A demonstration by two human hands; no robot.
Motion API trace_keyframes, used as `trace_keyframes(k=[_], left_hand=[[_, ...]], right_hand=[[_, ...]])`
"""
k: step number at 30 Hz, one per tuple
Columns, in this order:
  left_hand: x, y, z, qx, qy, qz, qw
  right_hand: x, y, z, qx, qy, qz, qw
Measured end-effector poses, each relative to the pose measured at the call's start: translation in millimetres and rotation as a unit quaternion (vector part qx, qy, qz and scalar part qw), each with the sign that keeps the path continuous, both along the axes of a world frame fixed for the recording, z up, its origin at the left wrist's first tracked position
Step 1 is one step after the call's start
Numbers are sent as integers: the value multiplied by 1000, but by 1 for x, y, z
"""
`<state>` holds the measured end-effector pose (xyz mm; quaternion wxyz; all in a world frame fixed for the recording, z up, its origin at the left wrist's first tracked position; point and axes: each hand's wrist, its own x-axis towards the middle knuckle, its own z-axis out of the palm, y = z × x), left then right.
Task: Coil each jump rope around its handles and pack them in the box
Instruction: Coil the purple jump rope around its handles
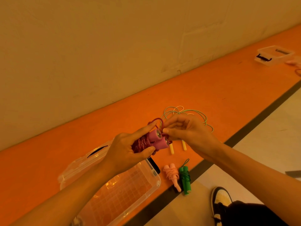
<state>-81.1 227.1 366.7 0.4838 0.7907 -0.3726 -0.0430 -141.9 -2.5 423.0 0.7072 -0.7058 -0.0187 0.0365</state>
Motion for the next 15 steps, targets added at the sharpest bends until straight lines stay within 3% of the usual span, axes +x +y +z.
trace_keyframes(k=[7,15], left_hand=[[1,-1,1,3,-4,1,1000],[0,0,3,-2,-9,9,1000]], right_hand=[[-3,4,1,-22,1,-5,1000],[-5,-4,2,-77,-66,35,994]])
